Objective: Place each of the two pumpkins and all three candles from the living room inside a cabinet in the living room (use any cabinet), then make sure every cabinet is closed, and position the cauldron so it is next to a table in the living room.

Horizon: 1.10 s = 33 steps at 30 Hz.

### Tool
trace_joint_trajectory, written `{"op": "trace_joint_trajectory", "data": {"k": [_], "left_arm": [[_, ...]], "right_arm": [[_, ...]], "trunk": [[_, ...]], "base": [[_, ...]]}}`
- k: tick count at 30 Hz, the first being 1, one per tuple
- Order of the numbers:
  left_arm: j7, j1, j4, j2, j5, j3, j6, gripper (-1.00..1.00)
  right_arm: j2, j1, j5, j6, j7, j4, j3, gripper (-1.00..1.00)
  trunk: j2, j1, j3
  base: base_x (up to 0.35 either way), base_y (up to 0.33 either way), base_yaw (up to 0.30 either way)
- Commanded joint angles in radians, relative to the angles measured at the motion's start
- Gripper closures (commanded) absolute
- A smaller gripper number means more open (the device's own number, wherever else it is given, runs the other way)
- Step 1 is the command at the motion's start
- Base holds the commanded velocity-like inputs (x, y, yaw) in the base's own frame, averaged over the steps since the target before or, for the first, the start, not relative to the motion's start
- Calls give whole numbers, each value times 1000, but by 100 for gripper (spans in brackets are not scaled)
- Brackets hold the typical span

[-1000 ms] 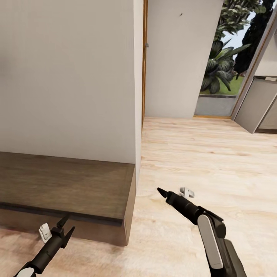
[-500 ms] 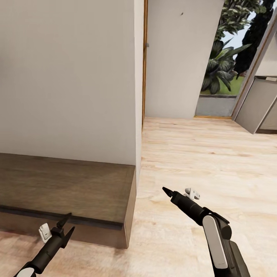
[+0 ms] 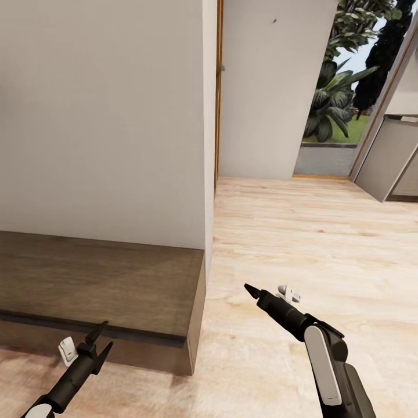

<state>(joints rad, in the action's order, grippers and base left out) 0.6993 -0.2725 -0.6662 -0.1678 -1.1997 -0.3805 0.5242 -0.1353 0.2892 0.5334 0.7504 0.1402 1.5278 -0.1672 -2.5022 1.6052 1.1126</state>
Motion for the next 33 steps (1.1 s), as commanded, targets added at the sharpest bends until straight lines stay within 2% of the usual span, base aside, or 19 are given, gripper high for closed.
{"op": "trace_joint_trajectory", "data": {"k": [1, 12, 13, 33], "left_arm": [[1, -1, 1, 0, -6, -1, 8, -100], [-5, -1, 1, -2, -3, -1, 14, -100], [-4, -1, 1, -2, -3, -1, 13, 100], [2, -1, 1, -1, -6, 0, 10, 100]], "right_arm": [[-2, 1, -4, 6, 7, -1, -3, -100], [-2, 1, -7, 6, 7, -11, -3, -100], [-3, 1, -7, 6, 7, -11, -3, -100], [-1, 1, -7, 6, 8, -12, -3, -100]], "trunk": [[0, 0, 1], [0, 0, 1], [0, 0, 1], [0, 0, 1]], "base": [[0, 0, 0], [0, 0, 0], [0, 0, 0], [0, 0, 0]]}}
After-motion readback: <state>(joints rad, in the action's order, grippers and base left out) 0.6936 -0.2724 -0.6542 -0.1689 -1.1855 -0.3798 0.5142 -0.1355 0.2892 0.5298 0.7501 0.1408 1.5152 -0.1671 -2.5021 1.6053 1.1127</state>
